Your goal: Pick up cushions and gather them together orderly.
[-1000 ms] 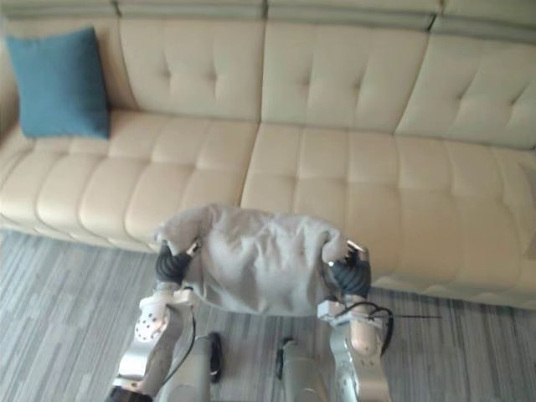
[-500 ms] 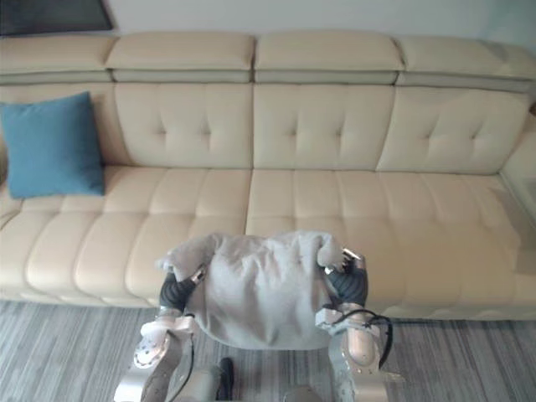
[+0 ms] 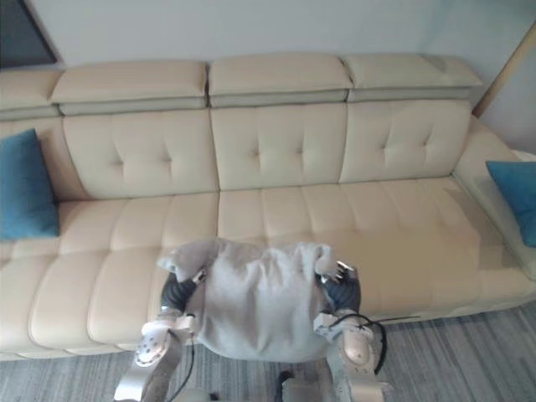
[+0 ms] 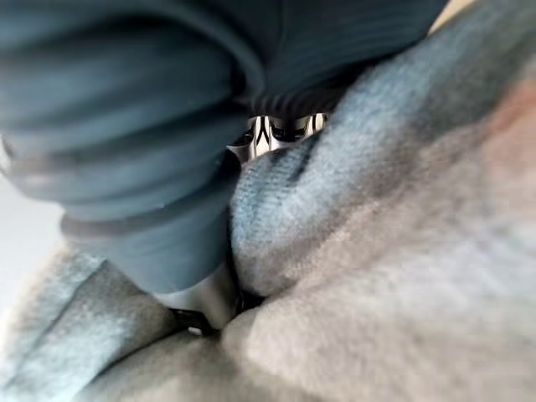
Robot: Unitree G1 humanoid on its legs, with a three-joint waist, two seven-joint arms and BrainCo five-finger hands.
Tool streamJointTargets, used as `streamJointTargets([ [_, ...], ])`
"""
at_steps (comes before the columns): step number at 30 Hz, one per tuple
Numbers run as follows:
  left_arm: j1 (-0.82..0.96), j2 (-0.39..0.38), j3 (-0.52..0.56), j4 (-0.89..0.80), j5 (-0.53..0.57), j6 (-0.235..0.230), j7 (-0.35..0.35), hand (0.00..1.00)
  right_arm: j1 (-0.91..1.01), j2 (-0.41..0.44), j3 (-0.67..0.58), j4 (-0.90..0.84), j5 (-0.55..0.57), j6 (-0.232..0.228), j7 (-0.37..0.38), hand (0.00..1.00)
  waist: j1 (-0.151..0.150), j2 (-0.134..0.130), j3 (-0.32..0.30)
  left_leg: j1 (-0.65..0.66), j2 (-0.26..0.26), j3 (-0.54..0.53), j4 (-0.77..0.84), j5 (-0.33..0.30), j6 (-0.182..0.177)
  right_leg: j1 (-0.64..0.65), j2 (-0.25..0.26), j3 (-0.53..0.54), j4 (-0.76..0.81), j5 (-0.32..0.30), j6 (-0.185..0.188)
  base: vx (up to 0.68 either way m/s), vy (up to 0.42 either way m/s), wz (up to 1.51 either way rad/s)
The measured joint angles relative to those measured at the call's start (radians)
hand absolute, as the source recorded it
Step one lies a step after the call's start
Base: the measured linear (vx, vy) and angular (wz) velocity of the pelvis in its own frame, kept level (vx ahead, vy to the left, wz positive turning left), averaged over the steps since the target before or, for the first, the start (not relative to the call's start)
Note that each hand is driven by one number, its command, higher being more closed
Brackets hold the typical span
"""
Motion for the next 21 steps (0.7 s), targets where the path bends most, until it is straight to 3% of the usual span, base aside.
streamJointTargets([
  [6,0.014,-0.008,-0.008,-0.001,0.007,0.002,-0.021,1.0,0.056,-0.002,-0.005,-0.041,0.0,0.0,0.004,1.0,0.0,0.016,0.005,-0.054,0.027,-0.065,0.26,0.002,0.002,0.106,0.008,-0.058,0.0,-0.067,-0.022,0.04,-0.115,0.33],
  [8,0.022,-0.007,-0.007,-0.001,0.008,0.003,-0.023,1.0,0.067,-0.001,-0.004,-0.058,0.001,0.0,0.006,1.0,0.002,0.02,0.008,-0.095,0.031,-0.057,0.332,0.022,0.021,0.119,0.003,-0.055,-0.003,-0.086,-0.027,-0.01,-0.006,0.1],
  [12,0.024,-0.011,-0.008,-0.005,0.009,0.009,-0.028,1.0,0.064,-0.001,-0.004,-0.059,0.002,0.001,0.003,1.0,0.002,0.015,0.009,-0.092,-0.001,-0.01,0.179,-0.049,0.057,0.114,-0.025,-0.039,-0.019,-0.079,-0.046,0.03,0.095,0.01],
  [14,0.033,-0.008,-0.008,-0.006,0.01,0.017,-0.029,1.0,0.062,-0.001,-0.004,-0.059,0.001,0.001,0.001,1.0,0.008,0.015,0.007,-0.082,-0.041,-0.016,0.032,-0.008,0.075,0.11,-0.039,-0.026,-0.012,-0.084,-0.022,0.1,0.181,-0.29],
  [15,0.041,-0.001,-0.006,-0.008,0.01,0.018,-0.029,1.0,0.051,0.005,0.001,-0.044,0.0,0.004,0.0,1.0,0.017,0.012,0.005,-0.051,-0.053,-0.005,0.008,0.031,0.034,0.107,-0.046,0.003,0.007,-0.083,0.006,0.11,0.155,-0.41],
  [21,0.053,0.004,-0.013,-0.012,0.01,0.018,-0.029,1.0,0.027,0.004,0.002,-0.042,-0.011,0.015,-0.008,1.0,0.015,-0.026,-0.026,-0.013,-0.117,0.028,-0.088,0.057,0.069,0.143,-0.097,0.044,-0.106,-0.038,0.073,0.14,0.168,-0.14],
])
